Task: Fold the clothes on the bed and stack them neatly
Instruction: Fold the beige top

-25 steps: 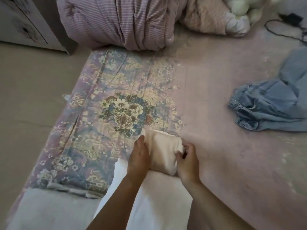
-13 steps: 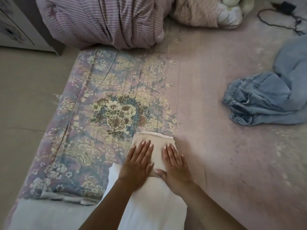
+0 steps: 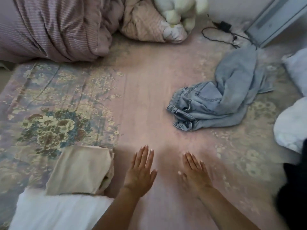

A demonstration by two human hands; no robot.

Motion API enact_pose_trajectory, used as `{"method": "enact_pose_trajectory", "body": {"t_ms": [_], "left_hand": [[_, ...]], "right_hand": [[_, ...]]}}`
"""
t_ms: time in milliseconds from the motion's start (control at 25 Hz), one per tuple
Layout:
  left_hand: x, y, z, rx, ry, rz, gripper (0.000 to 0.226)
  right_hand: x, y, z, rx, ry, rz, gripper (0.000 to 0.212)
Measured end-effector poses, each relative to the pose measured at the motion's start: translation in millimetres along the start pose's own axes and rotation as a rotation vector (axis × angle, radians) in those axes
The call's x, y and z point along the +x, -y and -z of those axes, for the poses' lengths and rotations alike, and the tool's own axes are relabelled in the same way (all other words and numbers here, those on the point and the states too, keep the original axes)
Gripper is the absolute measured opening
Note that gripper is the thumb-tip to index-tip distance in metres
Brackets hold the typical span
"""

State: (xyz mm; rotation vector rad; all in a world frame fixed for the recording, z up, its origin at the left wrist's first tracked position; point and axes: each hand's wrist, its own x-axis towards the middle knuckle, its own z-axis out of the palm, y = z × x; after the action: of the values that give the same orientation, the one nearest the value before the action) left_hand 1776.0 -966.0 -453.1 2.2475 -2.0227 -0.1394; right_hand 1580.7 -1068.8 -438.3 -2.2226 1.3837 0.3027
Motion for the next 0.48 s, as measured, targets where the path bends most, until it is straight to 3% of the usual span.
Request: {"method": "enact_pose_trajectory", "body": {"t_ms": [160, 320, 480], "left_hand": [[47, -69, -71, -0.148, 0.046, 0.262, 0.068], [56, -80, -120, -0.160, -0.094, 0.322, 0.067], [60, -77, -129, -0.102, -0.244, 0.324, 0.064]], "right_hand": [[67, -88, 28, -0.142, -0.069, 0.106, 0.073], [153, -98, 53, -0.307, -0.175, 0.350, 0.088], [216, -67, 60, -0.224, 0.042, 0.247, 0.100]]}}
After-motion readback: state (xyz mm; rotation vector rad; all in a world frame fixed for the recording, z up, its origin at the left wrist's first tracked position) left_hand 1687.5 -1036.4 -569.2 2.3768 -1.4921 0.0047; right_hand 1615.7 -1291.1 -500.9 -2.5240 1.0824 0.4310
